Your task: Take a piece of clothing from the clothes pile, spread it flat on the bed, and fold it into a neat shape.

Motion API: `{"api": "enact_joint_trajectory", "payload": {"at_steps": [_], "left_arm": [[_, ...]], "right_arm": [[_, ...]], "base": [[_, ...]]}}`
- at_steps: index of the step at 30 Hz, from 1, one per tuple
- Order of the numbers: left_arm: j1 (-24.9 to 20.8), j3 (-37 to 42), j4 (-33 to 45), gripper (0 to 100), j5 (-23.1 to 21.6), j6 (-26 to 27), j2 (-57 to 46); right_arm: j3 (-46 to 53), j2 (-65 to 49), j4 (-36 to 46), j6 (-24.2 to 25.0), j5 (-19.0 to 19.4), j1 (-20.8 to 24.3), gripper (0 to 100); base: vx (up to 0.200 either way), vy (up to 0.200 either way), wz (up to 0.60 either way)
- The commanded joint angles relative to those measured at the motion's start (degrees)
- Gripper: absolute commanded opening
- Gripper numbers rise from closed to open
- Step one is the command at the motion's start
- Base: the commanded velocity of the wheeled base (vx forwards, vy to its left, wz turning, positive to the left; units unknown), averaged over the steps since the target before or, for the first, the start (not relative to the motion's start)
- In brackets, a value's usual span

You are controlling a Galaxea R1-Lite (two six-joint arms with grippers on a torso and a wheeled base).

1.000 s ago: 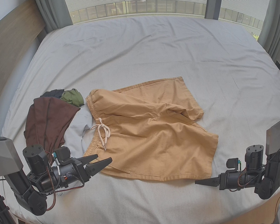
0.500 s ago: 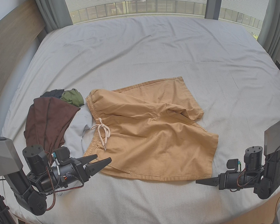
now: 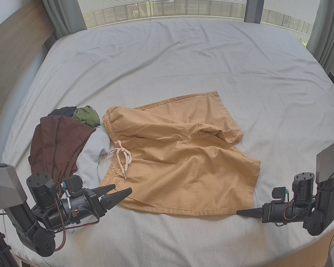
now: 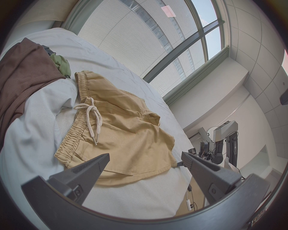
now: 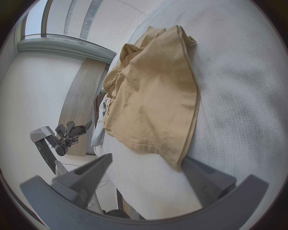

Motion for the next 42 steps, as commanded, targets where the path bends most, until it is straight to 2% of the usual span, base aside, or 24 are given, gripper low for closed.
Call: {"api": "enact_joint_trajectory", "payload": {"at_steps": [1,17,20,22,26,32,42], "left_arm": [[0.85,0.56,0.05,100,-0.05,-0.12,0.35],[6.21,0.56,0.23,100,0.21,-0.83,4.57],[7.35,-0.23,0.23,100,1.79,-0.74,7.2],[7.61,-0.84,0.32,100,4.87,-1.09,8.79],[8.05,-2.07,0.23,100,8.21,-1.0,11.25],[8.58,-4.01,0.14,100,8.21,-1.44,12.48],[8.05,-7.7,0.05,100,8.21,-6.36,12.74]], "right_arm": [[-0.61,0.26,0.05,0.07,0.05,0.1,0],[-1.58,1.4,0.05,0.33,0.23,-0.43,0],[-1.49,1.4,0.05,0.25,0.23,-0.43,0],[-1.4,1.32,0.05,0.25,0.23,-0.43,0],[-1.4,1.4,0.05,0.25,0.23,-0.43,0],[-1.4,1.4,-0.04,0.25,0.23,-0.43,0],[-1.23,1.4,-0.04,0.25,0.23,-0.43,0]], "base": [[0.0,0.0,0.0],[0.0,0.0,0.0],[0.0,0.0,0.0],[0.0,0.0,0.0],[0.0,0.0,0.0],[0.0,0.0,0.0],[0.0,0.0,0.0]]}}
